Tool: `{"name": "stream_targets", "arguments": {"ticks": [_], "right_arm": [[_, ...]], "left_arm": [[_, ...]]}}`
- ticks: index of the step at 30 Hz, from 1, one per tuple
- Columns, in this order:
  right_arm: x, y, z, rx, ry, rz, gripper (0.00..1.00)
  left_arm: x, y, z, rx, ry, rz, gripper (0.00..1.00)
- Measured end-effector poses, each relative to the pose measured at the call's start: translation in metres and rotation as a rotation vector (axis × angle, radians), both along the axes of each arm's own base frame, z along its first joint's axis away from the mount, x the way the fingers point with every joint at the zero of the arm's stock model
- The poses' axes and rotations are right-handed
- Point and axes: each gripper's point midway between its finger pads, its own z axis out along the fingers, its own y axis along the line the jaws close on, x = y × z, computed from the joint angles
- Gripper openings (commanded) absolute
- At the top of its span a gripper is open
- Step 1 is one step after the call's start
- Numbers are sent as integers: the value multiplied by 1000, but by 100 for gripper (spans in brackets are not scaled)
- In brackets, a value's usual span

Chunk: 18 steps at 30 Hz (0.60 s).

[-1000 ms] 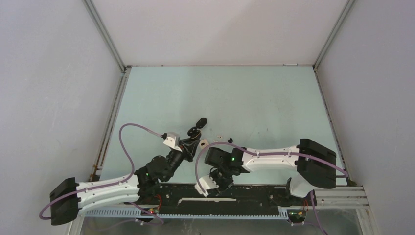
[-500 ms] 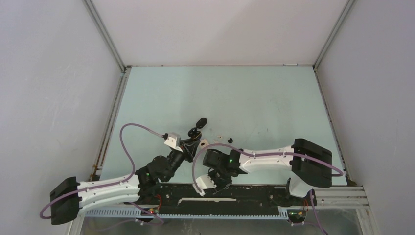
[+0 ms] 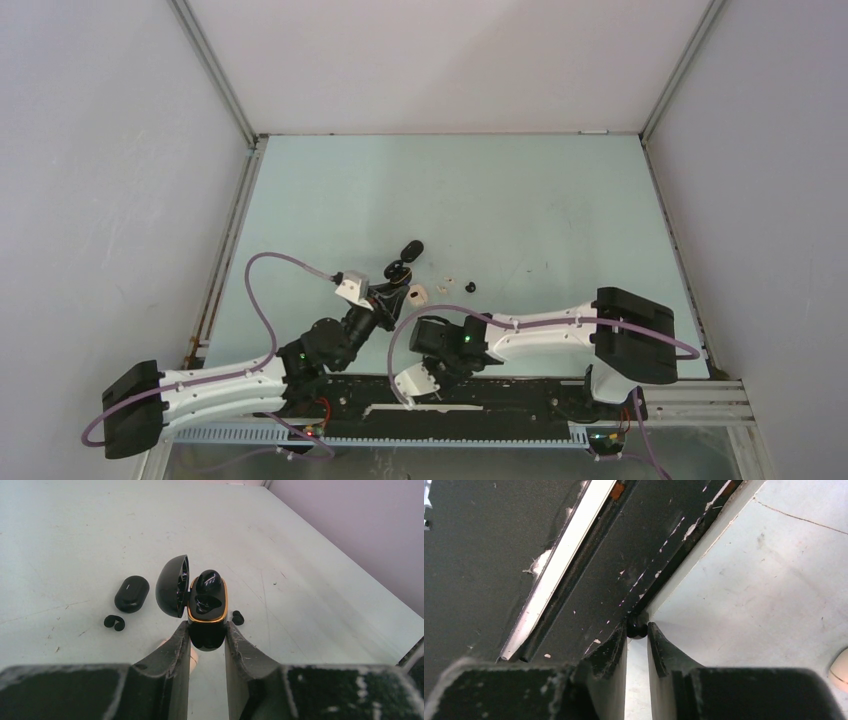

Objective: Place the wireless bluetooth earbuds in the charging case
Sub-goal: Pick up the earbud from the center of the board, then place the earbud at the center of the board.

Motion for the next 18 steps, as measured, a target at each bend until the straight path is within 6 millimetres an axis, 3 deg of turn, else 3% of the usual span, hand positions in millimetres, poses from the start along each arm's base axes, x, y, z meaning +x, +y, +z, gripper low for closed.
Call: {"name": "stream_targets", "arguments": {"ticks": [11,18], "right_arm": [[14,-9,13,-25,9,-94,14],[53,-3,45,64,14,-227,13]], "left_arm": [[-1,2,-6,0,8,0,0],[-1,2,-6,-1,8,0,0]]}}
